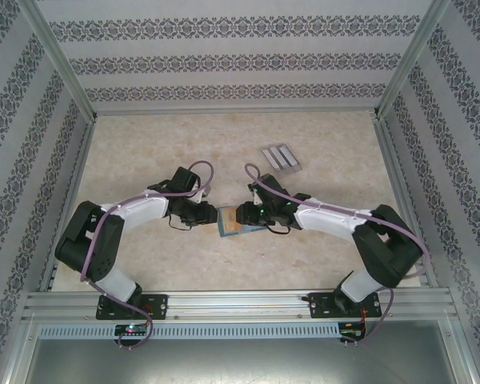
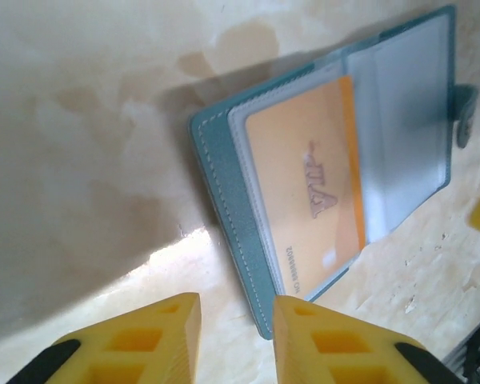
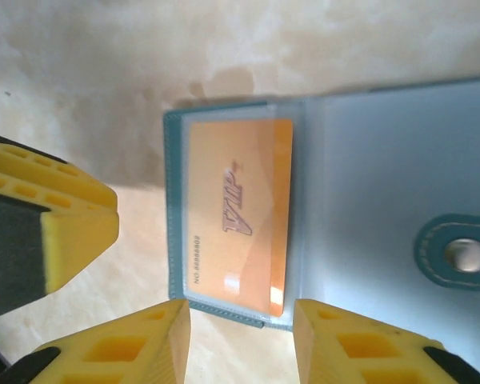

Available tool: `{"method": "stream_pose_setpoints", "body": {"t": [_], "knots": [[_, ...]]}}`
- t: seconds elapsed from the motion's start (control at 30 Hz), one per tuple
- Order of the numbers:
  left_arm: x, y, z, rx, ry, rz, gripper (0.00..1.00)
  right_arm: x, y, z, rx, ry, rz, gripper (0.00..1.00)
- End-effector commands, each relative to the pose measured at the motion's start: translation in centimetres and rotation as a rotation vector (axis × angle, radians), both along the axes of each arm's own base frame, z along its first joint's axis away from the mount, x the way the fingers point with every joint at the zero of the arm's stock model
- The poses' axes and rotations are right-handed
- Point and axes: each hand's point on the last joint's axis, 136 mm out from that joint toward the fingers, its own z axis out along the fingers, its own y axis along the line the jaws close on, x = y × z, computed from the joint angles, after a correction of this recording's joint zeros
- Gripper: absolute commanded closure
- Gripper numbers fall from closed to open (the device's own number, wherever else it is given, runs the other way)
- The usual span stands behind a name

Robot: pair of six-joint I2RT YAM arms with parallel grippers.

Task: Put the credit cards into the card holder
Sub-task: Insert the credit card into the card slot.

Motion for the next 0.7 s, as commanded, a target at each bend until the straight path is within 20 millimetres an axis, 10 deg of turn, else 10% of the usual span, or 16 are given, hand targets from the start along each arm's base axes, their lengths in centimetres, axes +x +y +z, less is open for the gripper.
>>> {"method": "stream_pose_setpoints", "body": {"t": [0.0, 0.23, 0.67], "knots": [[1.9, 0.8, 1.5, 0.042, -0.171, 0.028, 0.61, 1.0, -3.0, 0.8, -0.115, -0.065, -0.013, 0.59], [4.9, 2.0, 3.4, 0.087, -0.439, 0.056, 0.6, 2.8, -4.3, 2.4, -0.188, -0.111, 0.034, 0.56], [3.6, 1.9, 2.4, -0.027, -0.492, 0.116, 0.46, -1.4, -2.9, -3.5, -0.214, 0.071, 0.068, 0.48]]}}
